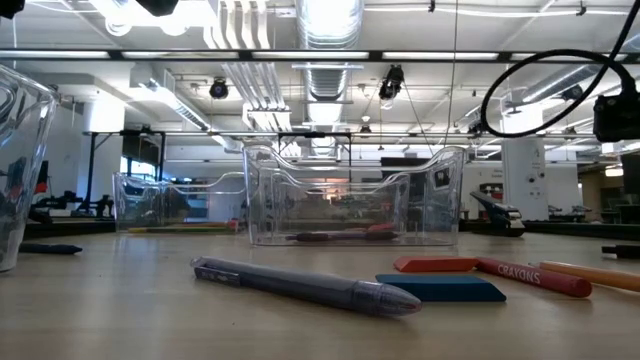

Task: Sort crayons/erasers/pens/pencils in bins
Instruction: Put the black pen into the middle transparent bin

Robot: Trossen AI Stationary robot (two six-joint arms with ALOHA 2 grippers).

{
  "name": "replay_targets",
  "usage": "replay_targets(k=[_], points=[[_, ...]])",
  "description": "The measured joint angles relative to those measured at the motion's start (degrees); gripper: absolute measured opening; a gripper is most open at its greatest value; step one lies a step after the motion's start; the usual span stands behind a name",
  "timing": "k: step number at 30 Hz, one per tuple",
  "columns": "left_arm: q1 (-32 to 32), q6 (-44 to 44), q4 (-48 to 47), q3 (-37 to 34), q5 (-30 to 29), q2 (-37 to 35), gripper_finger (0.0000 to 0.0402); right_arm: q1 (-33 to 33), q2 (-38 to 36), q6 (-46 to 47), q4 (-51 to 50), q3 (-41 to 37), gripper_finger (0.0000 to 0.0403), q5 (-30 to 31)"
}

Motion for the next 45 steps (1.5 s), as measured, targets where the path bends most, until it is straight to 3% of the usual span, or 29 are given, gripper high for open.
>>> replay_targets(k=[10, 19, 32, 38, 45], points=[[0.0, 0.0, -0.1, 0.0, 0.0, 0.0, 0.0180, 0.0, 0.1, -2.0, 0.1, 0.5, 0.0025, -0.4], [0.0, 0.0, -0.2, 0.0, 0.0, 0.0, 0.0180, 0.0, 0.2, -5.4, -1.1, 5.0, 0.0019, -2.3], [0.1, 0.0, -0.2, 0.0, 0.0, 0.0, 0.0180, -1.4, 0.0, -11.0, -3.5, 12.1, 0.0018, 5.4], [0.4, 0.0, -0.2, 0.0, 0.0, 0.0, 0.0180, -7.9, -0.1, -24.3, -3.2, 19.3, 0.0018, 11.3], [0.3, 0.0, -0.2, 0.0, 0.0, 0.0, 0.0180, -20.3, 1.9, -51.0, 0.6, 30.4, 0.0018, 10.5]])
